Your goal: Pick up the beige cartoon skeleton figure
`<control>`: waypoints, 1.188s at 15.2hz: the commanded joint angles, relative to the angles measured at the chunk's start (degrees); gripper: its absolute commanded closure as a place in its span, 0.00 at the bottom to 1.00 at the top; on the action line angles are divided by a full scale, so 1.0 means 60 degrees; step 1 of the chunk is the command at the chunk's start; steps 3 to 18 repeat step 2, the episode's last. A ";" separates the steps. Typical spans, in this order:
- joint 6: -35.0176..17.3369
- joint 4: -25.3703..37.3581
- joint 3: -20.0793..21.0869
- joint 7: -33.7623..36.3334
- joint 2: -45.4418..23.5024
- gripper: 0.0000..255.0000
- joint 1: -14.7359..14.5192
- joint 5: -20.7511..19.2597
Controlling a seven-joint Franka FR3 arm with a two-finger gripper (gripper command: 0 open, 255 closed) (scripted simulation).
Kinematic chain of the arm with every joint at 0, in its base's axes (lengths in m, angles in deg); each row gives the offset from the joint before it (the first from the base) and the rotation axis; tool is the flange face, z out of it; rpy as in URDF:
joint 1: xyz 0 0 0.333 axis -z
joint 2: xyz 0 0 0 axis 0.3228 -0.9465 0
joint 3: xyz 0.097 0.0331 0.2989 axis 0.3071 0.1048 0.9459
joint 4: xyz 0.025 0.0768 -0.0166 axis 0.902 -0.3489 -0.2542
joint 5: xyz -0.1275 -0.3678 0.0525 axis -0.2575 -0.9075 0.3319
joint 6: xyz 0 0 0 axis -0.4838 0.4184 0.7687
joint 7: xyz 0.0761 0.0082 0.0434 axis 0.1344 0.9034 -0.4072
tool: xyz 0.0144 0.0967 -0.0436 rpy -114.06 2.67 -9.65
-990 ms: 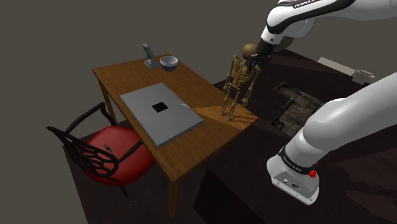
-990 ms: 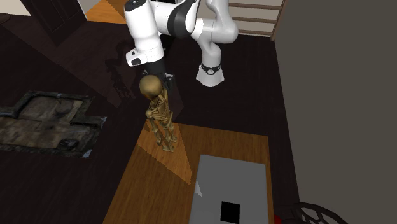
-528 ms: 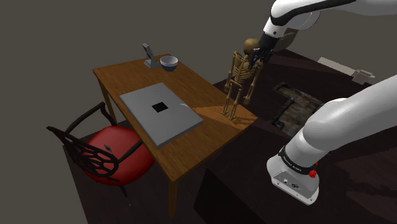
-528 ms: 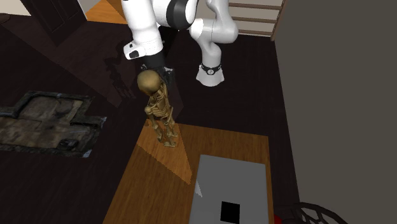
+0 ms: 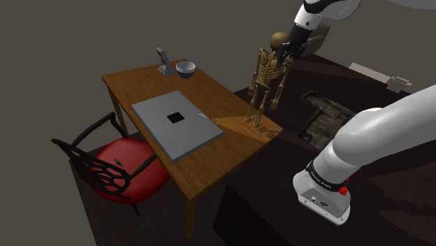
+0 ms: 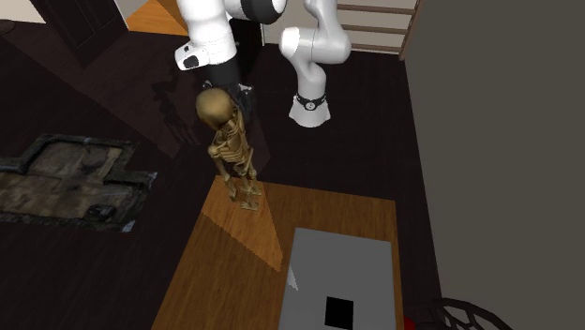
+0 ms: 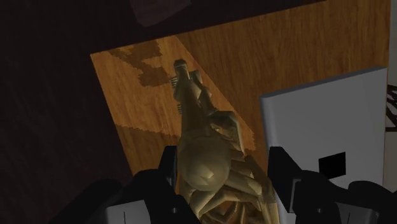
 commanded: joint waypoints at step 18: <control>0.0138 0.0156 0.0023 0.0025 0.0010 1.00 -0.0013 0.0012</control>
